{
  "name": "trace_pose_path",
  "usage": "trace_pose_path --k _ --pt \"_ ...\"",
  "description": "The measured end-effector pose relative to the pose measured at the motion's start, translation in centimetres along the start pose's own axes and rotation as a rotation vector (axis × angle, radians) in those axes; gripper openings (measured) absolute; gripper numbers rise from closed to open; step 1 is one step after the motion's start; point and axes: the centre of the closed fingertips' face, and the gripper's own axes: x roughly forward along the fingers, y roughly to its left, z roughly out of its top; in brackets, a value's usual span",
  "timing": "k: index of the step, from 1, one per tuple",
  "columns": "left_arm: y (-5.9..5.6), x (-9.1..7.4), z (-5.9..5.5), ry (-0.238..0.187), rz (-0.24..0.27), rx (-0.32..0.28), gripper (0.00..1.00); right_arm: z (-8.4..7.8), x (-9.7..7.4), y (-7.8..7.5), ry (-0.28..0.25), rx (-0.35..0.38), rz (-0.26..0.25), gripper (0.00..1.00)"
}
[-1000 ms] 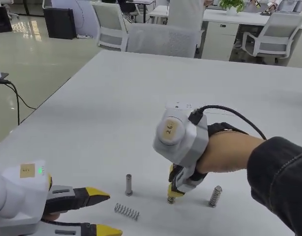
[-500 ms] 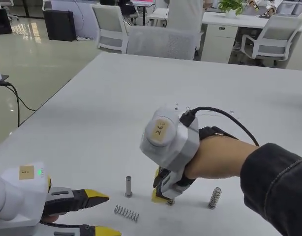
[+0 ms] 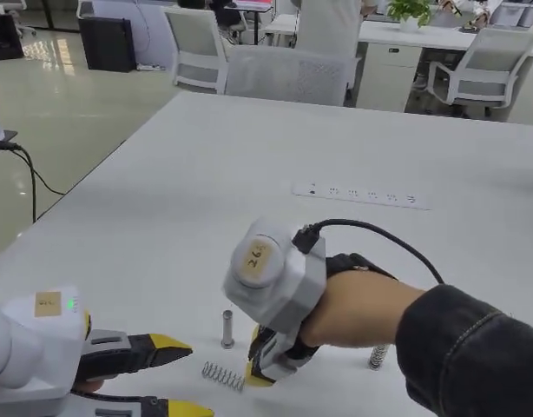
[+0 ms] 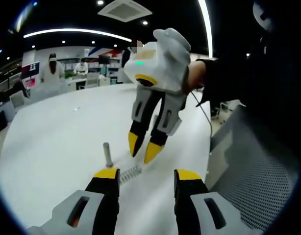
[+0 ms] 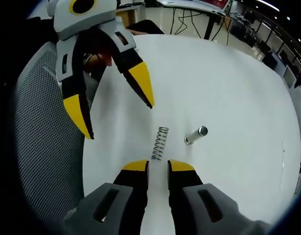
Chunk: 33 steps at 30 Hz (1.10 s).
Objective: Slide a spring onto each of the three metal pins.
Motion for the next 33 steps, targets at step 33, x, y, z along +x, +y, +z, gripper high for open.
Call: trace_pose_path --k 33 --pt "0.1 -0.3 -0.3 0.012 0.001 0.003 0.37 -0.2 1.9 0.3 0.018 0.039 -0.018 0.07"
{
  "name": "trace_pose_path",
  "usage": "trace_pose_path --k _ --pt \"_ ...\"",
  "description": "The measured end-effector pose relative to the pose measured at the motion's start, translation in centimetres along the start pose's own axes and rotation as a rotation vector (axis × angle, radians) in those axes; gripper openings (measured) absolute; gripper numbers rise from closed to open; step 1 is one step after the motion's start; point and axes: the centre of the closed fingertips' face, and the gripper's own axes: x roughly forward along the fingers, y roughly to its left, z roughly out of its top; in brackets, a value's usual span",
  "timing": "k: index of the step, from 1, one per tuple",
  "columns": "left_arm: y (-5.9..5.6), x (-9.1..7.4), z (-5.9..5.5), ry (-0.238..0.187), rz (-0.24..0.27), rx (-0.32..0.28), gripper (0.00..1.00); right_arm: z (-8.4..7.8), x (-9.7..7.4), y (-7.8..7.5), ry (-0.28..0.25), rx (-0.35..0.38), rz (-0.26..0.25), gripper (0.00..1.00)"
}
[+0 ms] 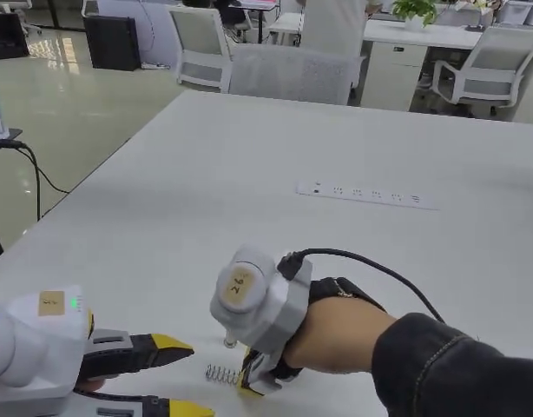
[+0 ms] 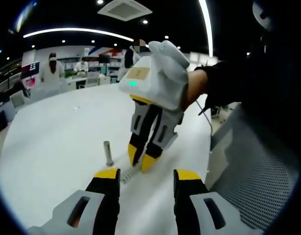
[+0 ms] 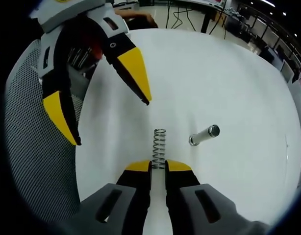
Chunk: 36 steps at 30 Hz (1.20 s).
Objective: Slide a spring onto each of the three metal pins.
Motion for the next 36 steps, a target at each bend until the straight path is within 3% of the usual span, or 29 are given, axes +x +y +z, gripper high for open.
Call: trace_pose_path --k 10,21,36 --pt "-0.1 0.2 0.0 0.015 -0.018 0.014 0.36 0.1 -2.2 1.8 -0.014 0.003 0.07 0.07" --pt "-0.7 0.6 0.1 0.018 -0.046 0.027 0.32 0.9 -5.4 3.5 -0.049 -0.047 0.09 0.07" --pt "-1.6 0.8 0.4 0.006 -0.085 0.046 0.2 1.5 -6.1 4.8 -0.059 -0.106 0.12 0.07"
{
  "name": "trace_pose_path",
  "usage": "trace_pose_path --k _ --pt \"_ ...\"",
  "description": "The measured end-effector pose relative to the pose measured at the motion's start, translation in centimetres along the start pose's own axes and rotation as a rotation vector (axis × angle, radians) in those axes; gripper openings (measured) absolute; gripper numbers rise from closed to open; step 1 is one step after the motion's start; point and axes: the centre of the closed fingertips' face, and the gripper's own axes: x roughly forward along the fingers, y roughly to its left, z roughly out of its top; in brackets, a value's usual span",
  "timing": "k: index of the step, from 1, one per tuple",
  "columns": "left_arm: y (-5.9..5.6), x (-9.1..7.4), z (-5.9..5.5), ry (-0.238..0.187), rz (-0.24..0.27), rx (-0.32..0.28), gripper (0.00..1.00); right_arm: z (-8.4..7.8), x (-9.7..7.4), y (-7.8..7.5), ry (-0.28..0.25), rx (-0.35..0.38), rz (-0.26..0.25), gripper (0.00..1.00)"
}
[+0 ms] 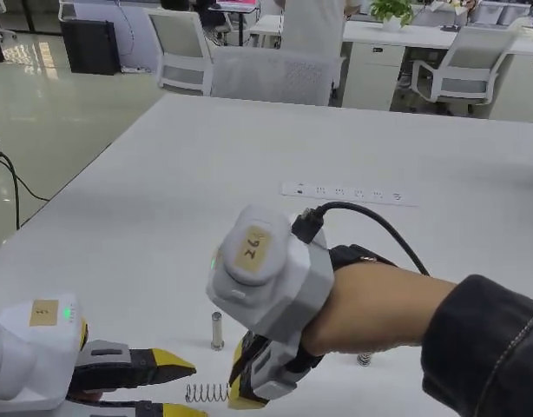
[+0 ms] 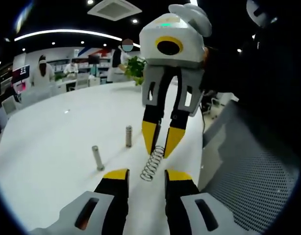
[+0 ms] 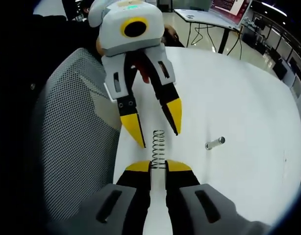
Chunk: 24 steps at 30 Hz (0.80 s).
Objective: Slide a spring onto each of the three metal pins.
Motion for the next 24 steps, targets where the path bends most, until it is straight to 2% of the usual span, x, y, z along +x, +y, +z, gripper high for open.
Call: trace_pose_path --k 4,8,12,18,24 --pt "-0.46 0.09 0.02 0.0 -0.023 0.004 0.14 0.06 -0.06 0.1 -0.001 -0.011 0.005 0.07" --pt "-0.62 0.18 -0.04 0.002 -0.031 0.006 0.12 0.16 -0.09 0.33 -0.006 -0.02 0.014 0.07" --pt "-0.71 0.15 -0.11 0.005 -0.037 0.009 0.06 0.24 -0.1 0.46 -0.008 -0.027 0.019 0.07" --pt "-0.76 0.17 -0.16 0.009 -0.037 0.022 0.05 0.37 -0.25 0.28 -0.022 -0.032 0.016 0.07" --pt "-0.69 0.09 -0.04 0.003 -0.037 0.012 0.04 0.45 -0.44 -0.05 -0.04 -0.032 0.007 0.08"
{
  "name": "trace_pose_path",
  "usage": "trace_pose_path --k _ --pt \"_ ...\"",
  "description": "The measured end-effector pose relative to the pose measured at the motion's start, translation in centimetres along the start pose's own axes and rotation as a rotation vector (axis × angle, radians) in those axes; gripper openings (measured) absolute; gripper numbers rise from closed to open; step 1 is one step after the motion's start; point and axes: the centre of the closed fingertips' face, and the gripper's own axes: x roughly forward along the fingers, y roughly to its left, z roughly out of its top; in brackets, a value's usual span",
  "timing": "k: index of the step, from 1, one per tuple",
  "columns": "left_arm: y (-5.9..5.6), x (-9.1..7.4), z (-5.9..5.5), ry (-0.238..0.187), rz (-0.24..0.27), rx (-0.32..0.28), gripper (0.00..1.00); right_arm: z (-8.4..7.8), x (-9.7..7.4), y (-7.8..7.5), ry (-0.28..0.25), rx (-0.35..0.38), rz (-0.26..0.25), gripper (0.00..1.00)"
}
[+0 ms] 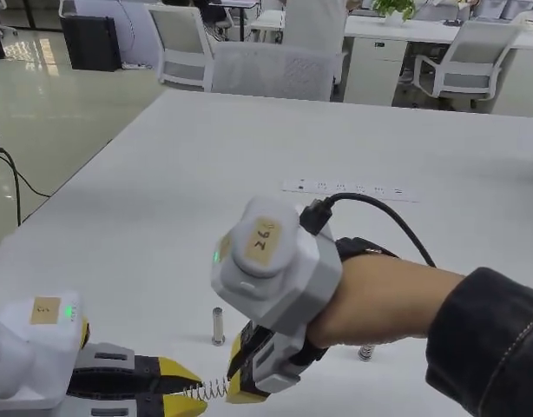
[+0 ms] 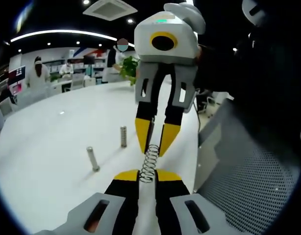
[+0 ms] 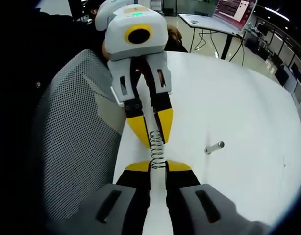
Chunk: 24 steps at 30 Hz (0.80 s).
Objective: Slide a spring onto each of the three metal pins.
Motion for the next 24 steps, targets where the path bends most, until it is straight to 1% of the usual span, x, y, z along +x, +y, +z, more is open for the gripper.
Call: trace_pose_path --k 4,7,12,16,19,24 --pt "0.1 -0.1 0.1 -0.004 0.004 -0.006 0.03 0.1 0.1 -0.1 -0.007 -0.005 -0.005 0.09" --pt "0.2 -0.2 0.2 -0.009 0.007 -0.008 0.03 -0.1 0.3 0.1 -0.003 -0.001 0.006 0.15" --pt "0.1 -0.2 0.4 -0.018 0.0 -0.012 0.03 -0.3 0.6 0.1 -0.004 0.002 0.009 0.14" --pt "-0.1 -0.3 1.2 -0.05 -0.009 -0.021 0.03 -0.4 0.7 0.1 0.0 0.005 0.01 0.13" --pt "0.0 -0.4 1.2 -0.046 -0.008 -0.014 0.03 -0.4 0.7 0.1 -0.001 0.006 0.008 0.13" --pt "0.0 -0.3 1.2 -0.049 -0.009 -0.013 0.04 -0.3 0.5 -0.1 -0.003 0.005 -0.002 0.08"
